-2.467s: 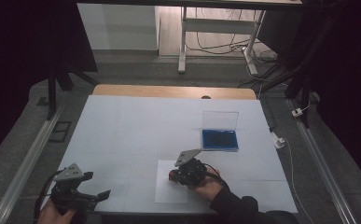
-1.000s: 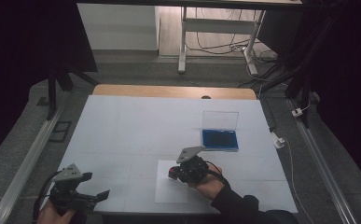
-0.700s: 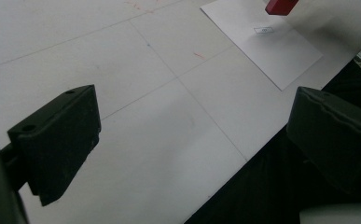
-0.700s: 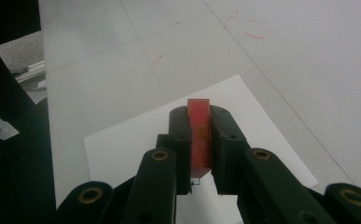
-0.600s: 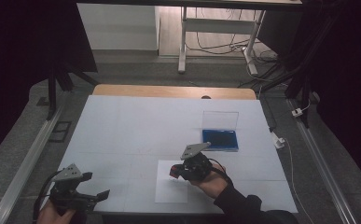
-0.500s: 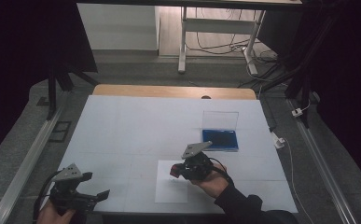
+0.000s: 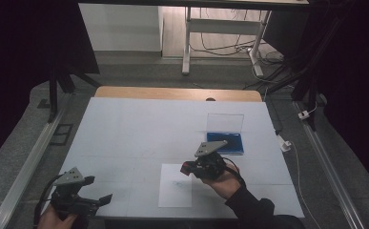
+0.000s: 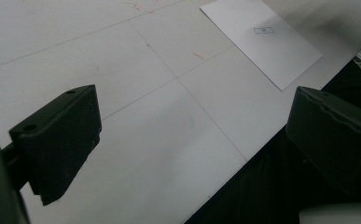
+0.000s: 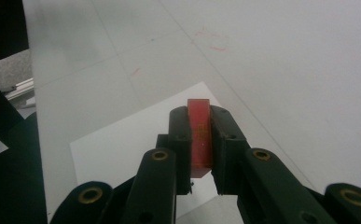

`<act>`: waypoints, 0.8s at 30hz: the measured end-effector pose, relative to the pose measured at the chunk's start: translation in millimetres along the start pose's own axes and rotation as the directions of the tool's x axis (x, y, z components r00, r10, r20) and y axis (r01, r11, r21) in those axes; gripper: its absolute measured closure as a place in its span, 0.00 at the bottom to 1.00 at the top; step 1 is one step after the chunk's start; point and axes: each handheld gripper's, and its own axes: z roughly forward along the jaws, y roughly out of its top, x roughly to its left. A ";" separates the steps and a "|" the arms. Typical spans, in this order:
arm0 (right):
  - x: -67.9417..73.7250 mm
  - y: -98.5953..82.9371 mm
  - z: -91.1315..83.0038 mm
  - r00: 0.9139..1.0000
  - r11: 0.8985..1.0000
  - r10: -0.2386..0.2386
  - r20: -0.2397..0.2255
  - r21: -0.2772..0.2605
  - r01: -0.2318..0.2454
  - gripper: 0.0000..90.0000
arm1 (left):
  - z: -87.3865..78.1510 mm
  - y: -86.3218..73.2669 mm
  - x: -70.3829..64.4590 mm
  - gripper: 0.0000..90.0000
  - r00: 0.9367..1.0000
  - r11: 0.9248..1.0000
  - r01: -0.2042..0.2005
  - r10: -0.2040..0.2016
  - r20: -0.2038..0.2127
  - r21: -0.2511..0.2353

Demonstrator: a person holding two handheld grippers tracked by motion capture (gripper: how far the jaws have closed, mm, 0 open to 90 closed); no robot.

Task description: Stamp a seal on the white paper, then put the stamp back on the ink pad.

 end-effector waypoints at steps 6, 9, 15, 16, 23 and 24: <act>-9.8 -2.2 -6.8 0.999 1.000 0.022 0.033 -0.006 -0.022 0.89 | 0.0 0.2 -0.7 0.04 1.000 1.000 -0.003 0.003 -0.002 0.001; -16.1 -3.2 -10.4 0.998 1.000 0.031 0.060 -0.007 -0.030 0.89 | 0.1 0.2 -0.1 0.04 1.000 1.000 -0.001 0.001 0.000 0.000; -29.4 -6.6 -19.0 0.992 0.998 0.067 0.110 -0.024 -0.065 0.89 | 0.4 0.7 0.0 0.04 1.000 1.000 -0.005 0.005 0.001 0.000; -31.5 -7.2 -20.5 0.991 0.997 0.071 0.115 -0.024 -0.069 0.89 | 0.4 0.7 0.0 0.04 1.000 1.000 -0.006 0.006 0.001 -0.001; -42.6 -10.1 -28.7 0.984 0.995 0.098 0.151 -0.040 -0.093 0.89 | 0.9 1.2 0.0 0.04 1.000 1.000 -0.006 0.006 0.002 0.000; -44.0 -10.4 -29.9 0.983 0.994 0.103 0.155 -0.039 -0.098 0.89 | 0.9 1.2 -0.1 0.04 1.000 1.000 -0.007 0.007 0.002 0.000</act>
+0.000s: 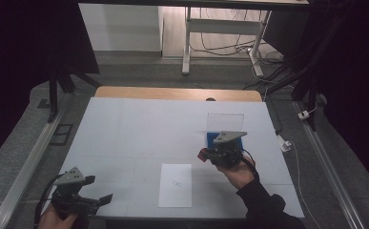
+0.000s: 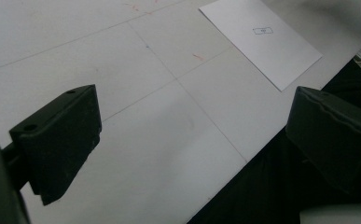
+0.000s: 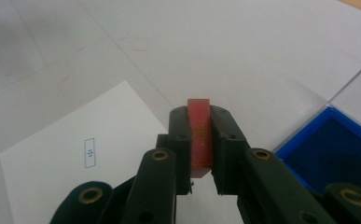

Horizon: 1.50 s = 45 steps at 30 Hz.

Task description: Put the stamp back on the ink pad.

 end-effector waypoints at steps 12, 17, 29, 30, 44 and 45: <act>-18.8 -1.2 -6.4 0.999 1.000 0.019 0.041 -0.006 -0.019 0.89 | 0.1 -0.1 -0.3 0.04 1.000 1.000 0.002 -0.002 -0.001 0.001; -29.4 -2.5 -10.3 0.997 0.999 0.034 0.074 -0.012 -0.034 0.89 | -0.1 -0.1 0.0 0.04 1.000 1.000 0.001 -0.001 -0.001 0.001; -54.2 -4.6 -16.6 0.987 0.997 0.069 0.143 -0.027 -0.066 0.89 | 0.0 -0.2 0.2 0.04 1.000 1.000 0.005 -0.005 -0.001 0.003; -55.2 -4.7 -16.5 0.987 0.998 0.067 0.148 -0.024 -0.064 0.89 | 0.0 -0.2 0.3 0.04 1.000 1.000 0.005 -0.005 0.000 0.002; -74.0 -7.6 -14.1 0.977 0.996 0.088 0.194 -0.012 -0.087 0.89 | -0.1 -0.4 0.4 0.04 1.000 1.000 0.007 -0.007 -0.001 0.003; -75.1 -7.8 -13.6 0.976 0.996 0.088 0.198 -0.009 -0.087 0.89 | -0.1 -0.4 0.4 0.04 1.000 1.000 0.006 -0.006 -0.001 0.003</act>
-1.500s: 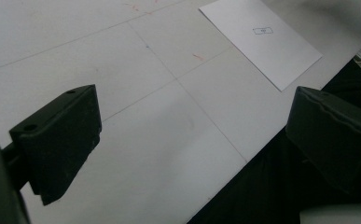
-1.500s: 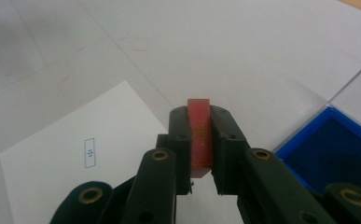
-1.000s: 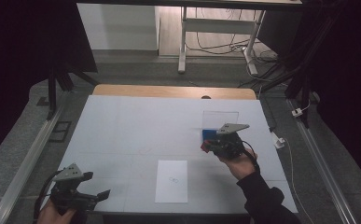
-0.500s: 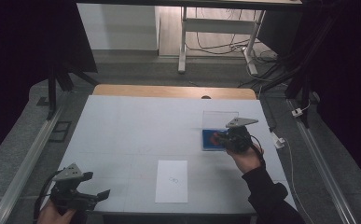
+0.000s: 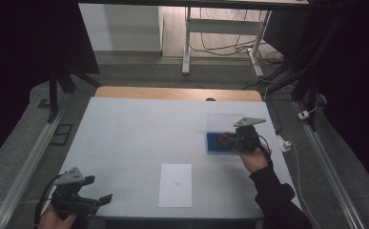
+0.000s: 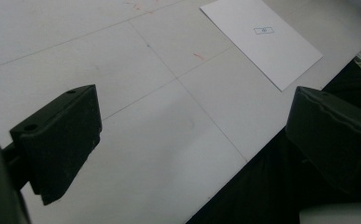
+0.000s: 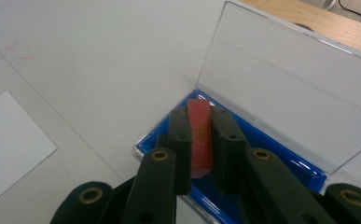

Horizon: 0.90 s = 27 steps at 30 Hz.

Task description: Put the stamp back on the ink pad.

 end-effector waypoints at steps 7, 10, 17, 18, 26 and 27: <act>-5.9 -1.2 5.8 1.000 1.000 0.001 0.020 0.010 -0.002 0.89 | -0.1 -0.1 -0.1 0.04 1.000 1.000 0.000 0.000 0.000 0.000; -9.0 -2.0 8.3 1.000 1.000 0.007 0.026 0.013 -0.008 0.89 | -0.1 -0.2 0.0 0.04 1.000 1.000 0.001 -0.001 -0.001 0.000; -17.6 -5.7 14.8 0.999 0.999 0.019 0.046 0.030 -0.020 0.89 | -0.1 -0.2 -0.2 0.04 1.000 1.000 0.001 -0.001 -0.001 0.001; -18.9 -6.3 15.8 0.999 0.999 0.021 0.047 0.034 -0.022 0.89 | -0.1 -0.2 -0.2 0.04 1.000 1.000 0.001 -0.001 -0.001 0.001; -20.1 -8.8 28.2 0.999 0.997 -0.001 0.050 0.075 -0.002 0.89 | -0.1 -0.2 -0.2 0.04 1.000 1.000 0.000 0.000 -0.001 0.001; -19.7 -8.9 29.7 0.999 0.997 -0.011 0.051 0.081 0.007 0.89 | -0.1 -0.3 -0.2 0.04 1.000 1.000 0.000 0.000 -0.002 0.001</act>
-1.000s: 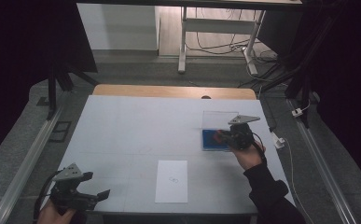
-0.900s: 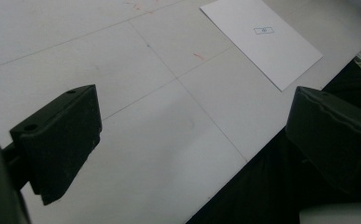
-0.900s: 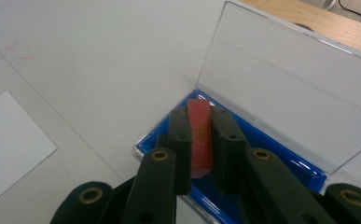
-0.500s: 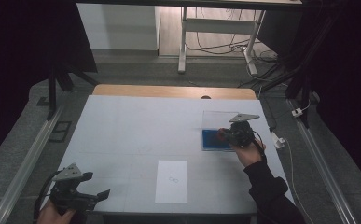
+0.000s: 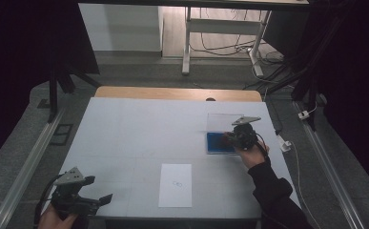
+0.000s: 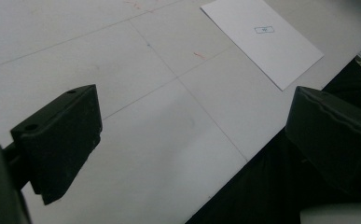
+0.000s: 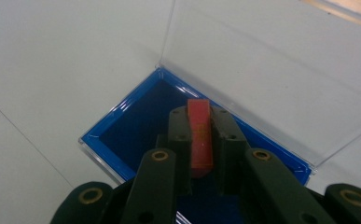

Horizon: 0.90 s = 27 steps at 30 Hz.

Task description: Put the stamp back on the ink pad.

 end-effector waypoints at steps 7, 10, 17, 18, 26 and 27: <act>1.2 0.7 5.5 1.000 1.000 -0.011 -0.002 0.022 0.011 0.89 | -0.1 -0.2 -0.1 0.04 1.000 1.000 0.000 0.000 0.000 0.000; 1.1 0.6 5.7 1.000 1.000 -0.006 -0.004 0.020 0.006 0.89 | 0.0 0.0 -0.1 0.05 1.000 1.000 -0.001 0.001 -0.001 0.001; 2.4 0.8 5.3 1.000 1.000 -0.011 0.001 0.014 0.011 0.87 | 0.0 0.0 -0.1 0.05 1.000 1.000 -0.002 0.002 0.000 0.001; 2.3 1.1 4.8 1.000 1.000 -0.011 0.000 0.012 0.011 0.86 | 0.0 0.0 -0.1 0.05 1.000 1.000 -0.002 0.002 -0.002 0.001; 2.8 5.1 -4.0 1.000 1.000 0.000 -0.007 -0.024 -0.001 0.78 | -0.1 -0.1 -0.1 0.05 1.000 1.000 -0.002 0.002 0.000 -0.001; 3.0 5.5 -5.0 1.000 1.000 0.006 -0.014 -0.023 -0.006 0.76 | -0.1 0.0 -0.1 0.05 1.000 1.000 -0.002 0.002 0.000 -0.001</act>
